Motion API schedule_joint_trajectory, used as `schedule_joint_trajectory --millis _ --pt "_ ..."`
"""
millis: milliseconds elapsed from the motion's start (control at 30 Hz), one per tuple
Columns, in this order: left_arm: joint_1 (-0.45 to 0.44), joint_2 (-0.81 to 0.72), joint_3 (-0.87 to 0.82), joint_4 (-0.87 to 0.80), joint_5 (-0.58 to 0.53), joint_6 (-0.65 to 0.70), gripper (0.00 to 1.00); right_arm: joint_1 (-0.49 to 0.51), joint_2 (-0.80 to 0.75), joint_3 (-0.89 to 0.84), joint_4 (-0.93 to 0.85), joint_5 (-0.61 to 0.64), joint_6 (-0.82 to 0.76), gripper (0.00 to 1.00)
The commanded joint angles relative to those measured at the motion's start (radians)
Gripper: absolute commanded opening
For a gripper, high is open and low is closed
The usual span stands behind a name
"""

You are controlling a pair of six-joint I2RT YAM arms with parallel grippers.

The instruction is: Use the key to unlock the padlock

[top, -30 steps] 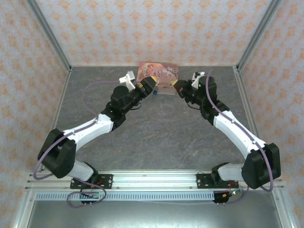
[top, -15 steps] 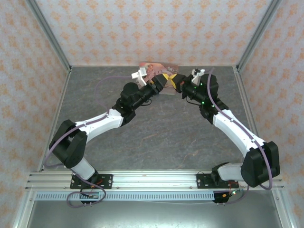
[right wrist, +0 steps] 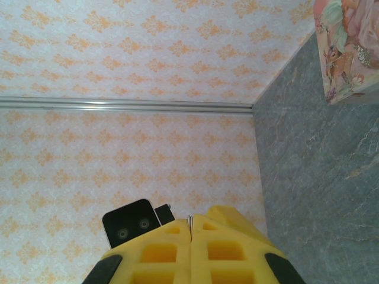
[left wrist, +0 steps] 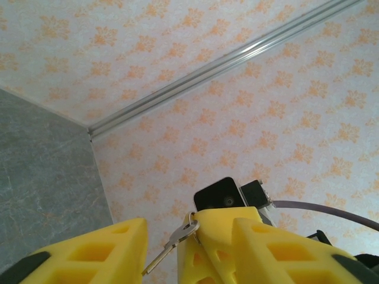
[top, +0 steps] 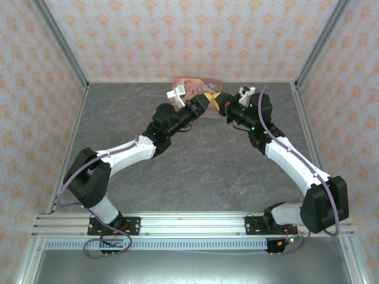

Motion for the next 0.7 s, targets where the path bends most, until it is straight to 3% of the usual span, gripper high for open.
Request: schedule_joint_trajectory --millis 0,533,667 --pt "-0.002 0.006 0.034 0.034 -0.009 0.001 0.38 -0.001 -0.009 -0.014 0.024 -0.001 0.018 0.00" --pt "-0.002 -0.007 0.026 -0.025 -0.035 0.027 0.01 -0.003 -0.011 -0.029 0.009 0.012 0.009 0.00" --pt "-0.002 -0.033 0.017 -0.069 -0.048 0.067 0.00 -0.008 -0.019 -0.040 0.008 0.009 -0.023 0.00"
